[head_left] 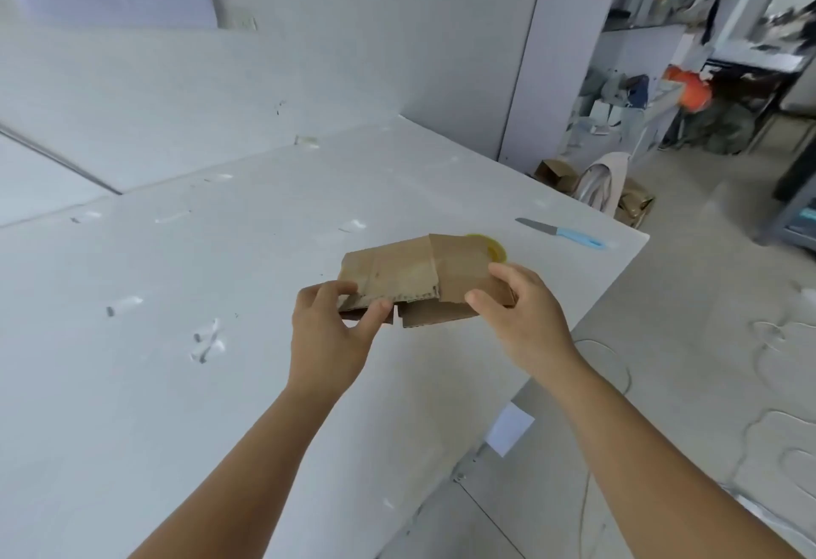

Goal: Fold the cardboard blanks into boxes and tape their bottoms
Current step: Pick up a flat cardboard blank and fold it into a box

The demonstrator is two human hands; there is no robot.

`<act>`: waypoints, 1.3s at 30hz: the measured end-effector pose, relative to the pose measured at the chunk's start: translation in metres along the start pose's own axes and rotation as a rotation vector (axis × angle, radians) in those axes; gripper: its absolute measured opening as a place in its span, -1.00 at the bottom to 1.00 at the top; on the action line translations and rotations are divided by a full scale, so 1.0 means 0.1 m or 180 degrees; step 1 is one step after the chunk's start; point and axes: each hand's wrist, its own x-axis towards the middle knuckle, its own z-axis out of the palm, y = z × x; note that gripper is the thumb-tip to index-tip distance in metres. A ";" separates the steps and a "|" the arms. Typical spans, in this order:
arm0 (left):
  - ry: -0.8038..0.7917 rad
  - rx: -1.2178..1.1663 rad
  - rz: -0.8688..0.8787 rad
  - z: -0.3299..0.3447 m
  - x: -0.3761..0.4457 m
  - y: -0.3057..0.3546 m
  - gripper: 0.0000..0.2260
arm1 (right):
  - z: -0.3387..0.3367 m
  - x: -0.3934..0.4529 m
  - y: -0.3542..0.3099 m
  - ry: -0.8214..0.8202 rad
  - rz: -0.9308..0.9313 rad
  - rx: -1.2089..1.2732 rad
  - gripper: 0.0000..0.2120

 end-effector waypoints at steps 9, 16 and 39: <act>0.0043 -0.0562 0.0041 0.37 0.75 0.24 -0.70 | -0.04 0.84 -0.01 0.0302 -0.0030 0.0463 -0.56; 0.0275 -0.0793 0.0096 0.35 1.00 0.26 -0.75 | 0.06 1.21 -0.07 0.0288 -0.0359 0.0586 -0.74; 0.1452 0.0425 -0.0267 1.07 0.88 0.35 -0.82 | 0.37 2.06 0.40 -0.1504 -0.1436 0.0922 -0.79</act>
